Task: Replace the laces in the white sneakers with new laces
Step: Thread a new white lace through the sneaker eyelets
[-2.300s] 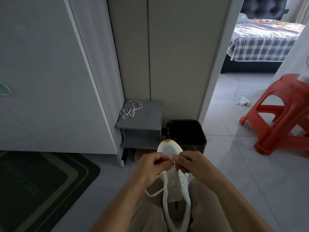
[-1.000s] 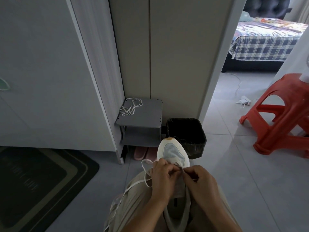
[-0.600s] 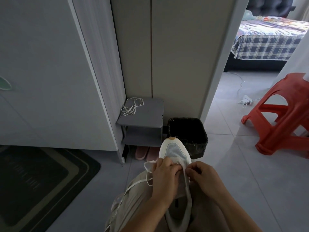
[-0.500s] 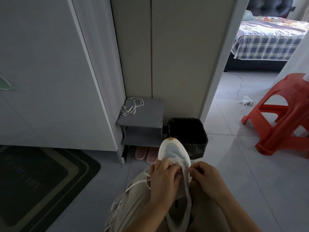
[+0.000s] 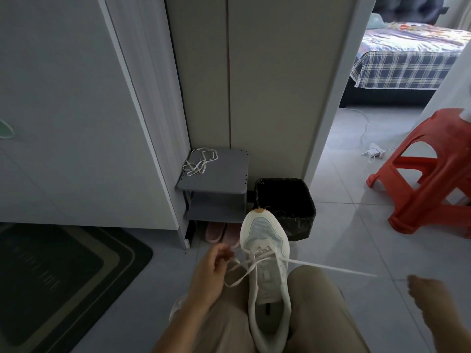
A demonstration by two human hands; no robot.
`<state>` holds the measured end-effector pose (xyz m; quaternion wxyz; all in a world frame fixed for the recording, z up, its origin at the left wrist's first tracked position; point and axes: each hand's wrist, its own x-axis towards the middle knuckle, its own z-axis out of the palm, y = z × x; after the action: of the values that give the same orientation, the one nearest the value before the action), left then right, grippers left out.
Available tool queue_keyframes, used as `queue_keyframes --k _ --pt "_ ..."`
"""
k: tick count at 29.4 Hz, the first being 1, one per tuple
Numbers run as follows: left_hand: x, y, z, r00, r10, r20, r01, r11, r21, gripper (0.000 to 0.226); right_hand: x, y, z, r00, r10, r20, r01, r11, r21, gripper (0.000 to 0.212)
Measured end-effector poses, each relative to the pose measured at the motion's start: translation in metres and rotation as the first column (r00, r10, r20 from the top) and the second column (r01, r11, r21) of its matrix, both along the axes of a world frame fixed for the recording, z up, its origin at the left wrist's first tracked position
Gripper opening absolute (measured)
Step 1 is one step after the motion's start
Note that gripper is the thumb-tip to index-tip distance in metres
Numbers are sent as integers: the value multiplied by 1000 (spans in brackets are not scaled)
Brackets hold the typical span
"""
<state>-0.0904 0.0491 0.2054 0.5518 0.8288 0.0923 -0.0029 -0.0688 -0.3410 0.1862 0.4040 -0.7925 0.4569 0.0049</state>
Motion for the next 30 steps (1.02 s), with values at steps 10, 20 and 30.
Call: queue_keyframes --k 10,20,30 --pt "2 0 31 996 -42 -76 23 971 -239 21 0 178 46 262 962 77 -900 272 -342 11" --pt "5 4 32 999 47 -20 -45 606 -794 22 -3 77 50 566 822 66 -696 520 -495 28" --pt "4 -6 16 975 -175 134 191 974 -120 35 -12 102 31 555 830 -59 -726 448 -522 33"
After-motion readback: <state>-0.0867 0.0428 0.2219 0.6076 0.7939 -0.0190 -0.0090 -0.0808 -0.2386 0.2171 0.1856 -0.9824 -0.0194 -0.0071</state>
